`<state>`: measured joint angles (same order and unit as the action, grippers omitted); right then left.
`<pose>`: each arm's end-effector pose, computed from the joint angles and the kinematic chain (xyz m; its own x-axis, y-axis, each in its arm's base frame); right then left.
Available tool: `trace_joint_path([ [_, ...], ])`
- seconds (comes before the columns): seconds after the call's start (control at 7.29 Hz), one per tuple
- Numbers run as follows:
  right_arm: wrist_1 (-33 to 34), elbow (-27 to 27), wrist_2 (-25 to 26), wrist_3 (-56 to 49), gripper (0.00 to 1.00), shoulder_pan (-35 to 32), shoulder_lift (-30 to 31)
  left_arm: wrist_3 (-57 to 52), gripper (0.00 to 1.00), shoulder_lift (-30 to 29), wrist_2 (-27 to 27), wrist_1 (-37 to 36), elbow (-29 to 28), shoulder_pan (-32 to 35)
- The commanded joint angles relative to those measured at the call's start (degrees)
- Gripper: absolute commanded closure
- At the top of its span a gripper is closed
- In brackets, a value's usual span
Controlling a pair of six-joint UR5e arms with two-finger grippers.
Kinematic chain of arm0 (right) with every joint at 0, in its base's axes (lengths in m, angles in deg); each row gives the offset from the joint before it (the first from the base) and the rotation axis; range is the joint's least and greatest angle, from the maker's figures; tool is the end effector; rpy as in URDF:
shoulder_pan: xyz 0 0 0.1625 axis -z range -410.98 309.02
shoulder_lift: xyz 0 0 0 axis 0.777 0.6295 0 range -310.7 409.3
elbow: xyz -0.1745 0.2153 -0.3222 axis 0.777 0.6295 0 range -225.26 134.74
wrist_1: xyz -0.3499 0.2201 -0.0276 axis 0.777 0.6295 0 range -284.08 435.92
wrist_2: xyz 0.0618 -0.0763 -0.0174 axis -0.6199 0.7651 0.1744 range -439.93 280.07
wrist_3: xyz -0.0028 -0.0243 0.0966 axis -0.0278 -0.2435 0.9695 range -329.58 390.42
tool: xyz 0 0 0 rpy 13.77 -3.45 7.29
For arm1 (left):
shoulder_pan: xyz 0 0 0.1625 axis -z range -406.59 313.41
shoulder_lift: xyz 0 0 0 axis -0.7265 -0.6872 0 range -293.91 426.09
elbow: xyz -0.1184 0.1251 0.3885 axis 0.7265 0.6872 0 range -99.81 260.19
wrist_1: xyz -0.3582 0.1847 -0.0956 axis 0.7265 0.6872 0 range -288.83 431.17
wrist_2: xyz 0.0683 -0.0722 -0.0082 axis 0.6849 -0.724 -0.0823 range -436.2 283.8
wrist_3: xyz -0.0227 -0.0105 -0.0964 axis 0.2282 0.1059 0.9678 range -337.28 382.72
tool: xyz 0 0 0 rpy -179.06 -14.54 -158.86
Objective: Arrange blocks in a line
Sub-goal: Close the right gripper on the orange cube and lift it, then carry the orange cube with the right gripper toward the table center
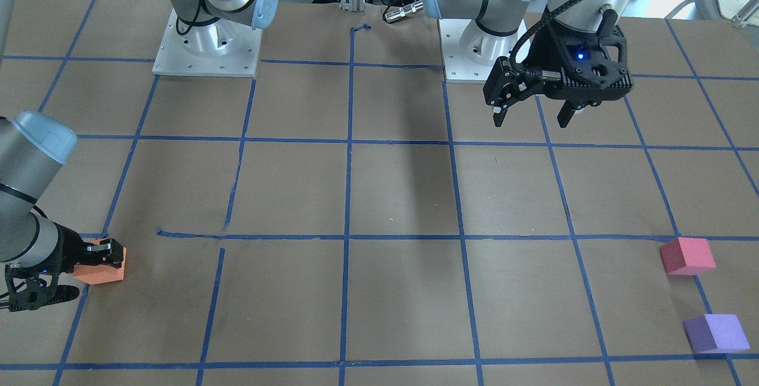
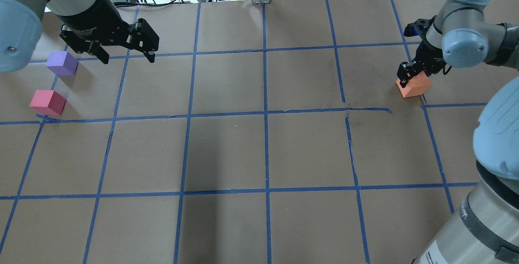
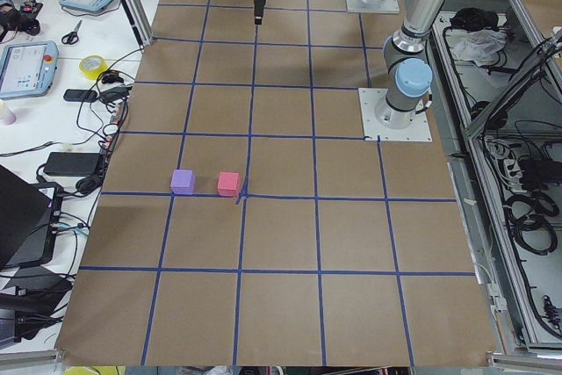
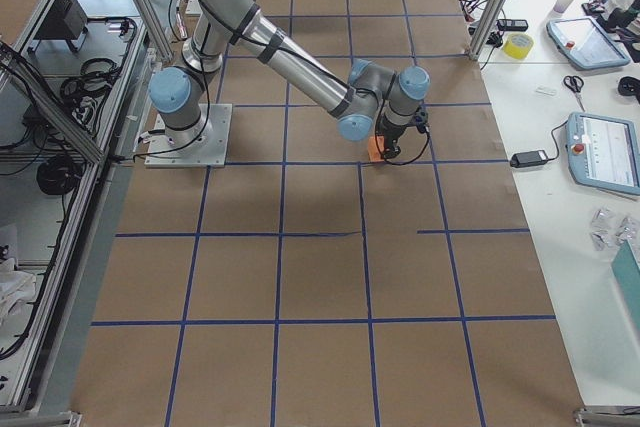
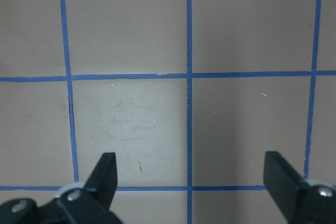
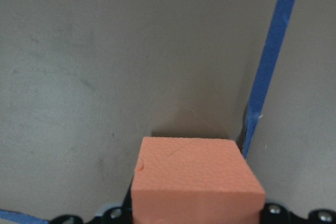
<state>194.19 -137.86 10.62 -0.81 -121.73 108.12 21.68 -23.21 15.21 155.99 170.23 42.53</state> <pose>-0.0846 -0.6439 0.1993 -0.9777 -0.2059 -0.0416 -0.2089 0.9741 0.0870 -0.1232 -0.4982 0.5031 -0.9997 0.0002 -0.0263 0.0029 0.9948 -0.1014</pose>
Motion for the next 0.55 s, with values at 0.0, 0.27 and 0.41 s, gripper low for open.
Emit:
trace_joint_path([
  [0.0,-4.23,0.75,-0.01,2.21,1.0,-1.05,4.07,-0.02,0.0,0.0,0.0,0.0,0.05,0.0],
  [0.27,-8.22,0.84,-0.19,18.75,1.0,-9.09,10.06,-0.02,0.0,0.26,0.0,0.09,0.32,0.0],
  [0.41,-7.7,0.84,-0.02,27.63,1.0,-14.8,10.34,-0.02,0.0,0.26,0.0,0.09,0.32,0.0],
])
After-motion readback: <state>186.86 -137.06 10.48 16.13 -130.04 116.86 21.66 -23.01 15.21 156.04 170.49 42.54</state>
